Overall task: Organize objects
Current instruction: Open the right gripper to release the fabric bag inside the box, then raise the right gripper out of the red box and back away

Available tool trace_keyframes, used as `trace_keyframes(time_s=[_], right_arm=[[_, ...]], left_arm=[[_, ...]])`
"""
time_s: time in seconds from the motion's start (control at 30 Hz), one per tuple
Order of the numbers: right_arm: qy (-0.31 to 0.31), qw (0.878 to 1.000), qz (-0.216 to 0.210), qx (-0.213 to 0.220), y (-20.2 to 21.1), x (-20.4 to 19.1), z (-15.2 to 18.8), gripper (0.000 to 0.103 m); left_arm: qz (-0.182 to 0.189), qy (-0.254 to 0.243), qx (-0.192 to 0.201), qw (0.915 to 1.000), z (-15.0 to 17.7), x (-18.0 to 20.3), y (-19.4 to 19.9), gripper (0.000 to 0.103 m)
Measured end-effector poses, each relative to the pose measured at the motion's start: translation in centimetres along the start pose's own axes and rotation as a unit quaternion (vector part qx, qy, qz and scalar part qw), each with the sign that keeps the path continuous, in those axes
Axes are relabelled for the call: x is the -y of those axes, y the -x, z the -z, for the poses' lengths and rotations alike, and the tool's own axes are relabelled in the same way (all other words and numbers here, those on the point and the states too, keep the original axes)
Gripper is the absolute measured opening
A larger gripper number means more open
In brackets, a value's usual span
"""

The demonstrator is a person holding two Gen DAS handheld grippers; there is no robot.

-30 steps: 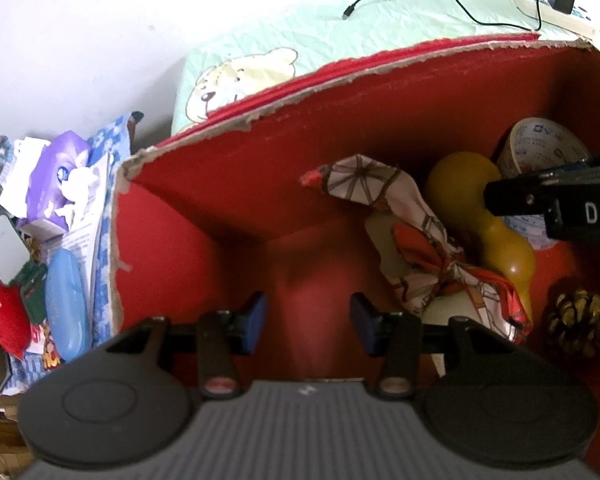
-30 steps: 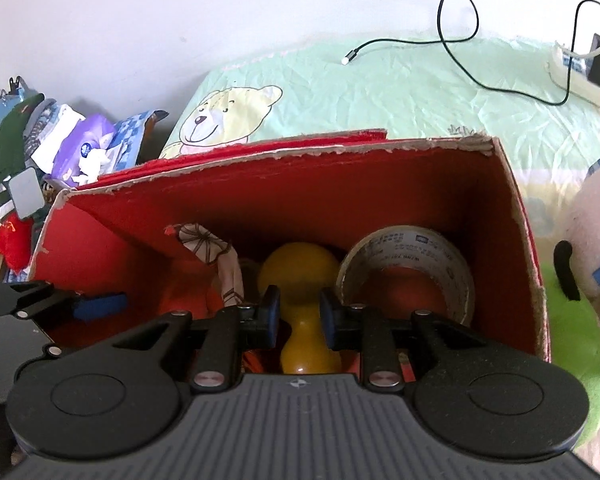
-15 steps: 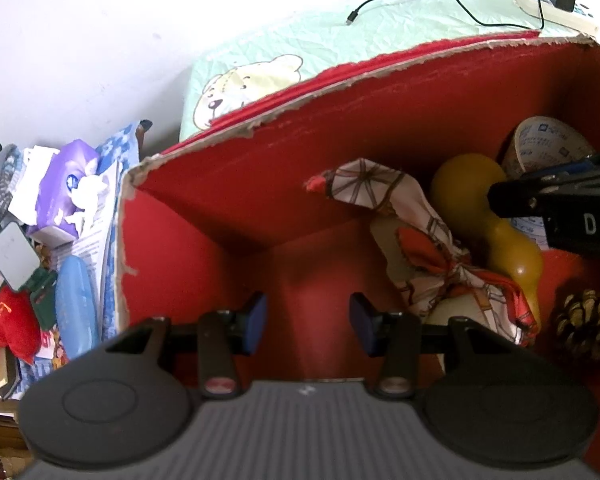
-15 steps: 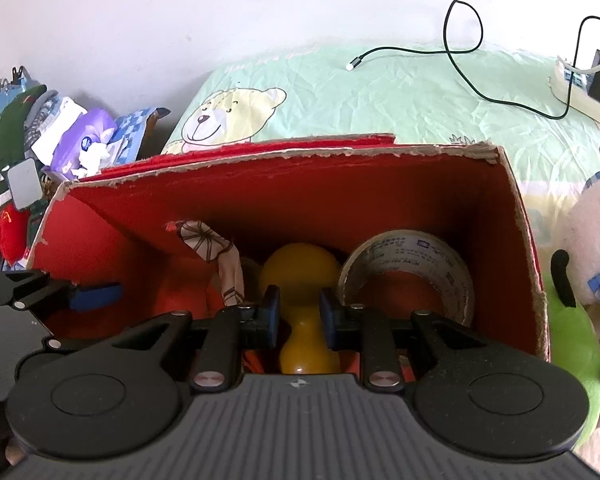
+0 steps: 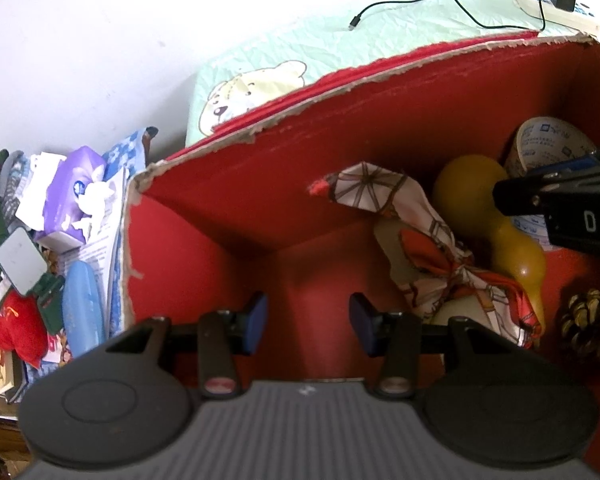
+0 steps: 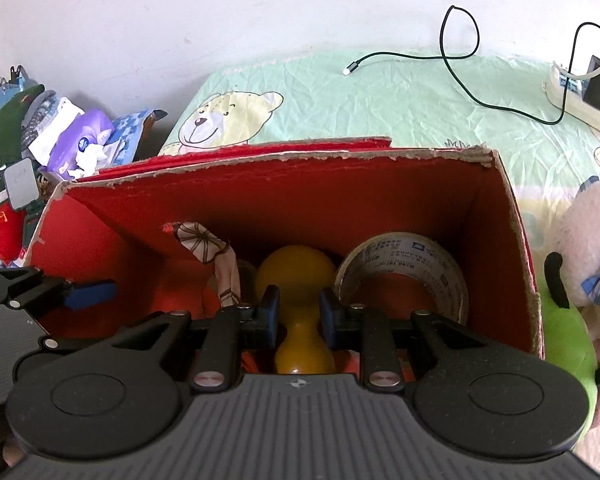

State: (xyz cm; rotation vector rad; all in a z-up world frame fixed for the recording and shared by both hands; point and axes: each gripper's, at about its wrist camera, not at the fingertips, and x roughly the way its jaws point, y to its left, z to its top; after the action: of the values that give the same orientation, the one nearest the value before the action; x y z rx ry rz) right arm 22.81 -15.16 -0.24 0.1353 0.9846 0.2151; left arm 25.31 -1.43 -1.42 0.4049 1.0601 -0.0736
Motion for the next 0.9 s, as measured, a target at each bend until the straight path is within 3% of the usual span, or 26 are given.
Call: trace_keyframes(time_s=[0.43, 0.8, 0.9], right_arm=[[0.015, 1.000, 0.013, 0.004, 0.1, -0.4, 0.1, 0.022], [-0.019, 1.000, 0.013, 0.019, 1.0, 0.5, 0.1, 0.021], [-0.033, 0.999, -0.001, 0.017, 1.6, 1.1, 0.3, 0.021]], left_arm=[[0.000, 0.002, 0.007, 1.0000, -1.3, 0.7, -0.5, 0.050], [0.020, 0.015, 0.024, 0.9994, -0.8, 0.1, -0.5, 0.053], [0.016, 0.024, 0.037, 0.9989, 1.1, -1.1, 1.3, 0.056]])
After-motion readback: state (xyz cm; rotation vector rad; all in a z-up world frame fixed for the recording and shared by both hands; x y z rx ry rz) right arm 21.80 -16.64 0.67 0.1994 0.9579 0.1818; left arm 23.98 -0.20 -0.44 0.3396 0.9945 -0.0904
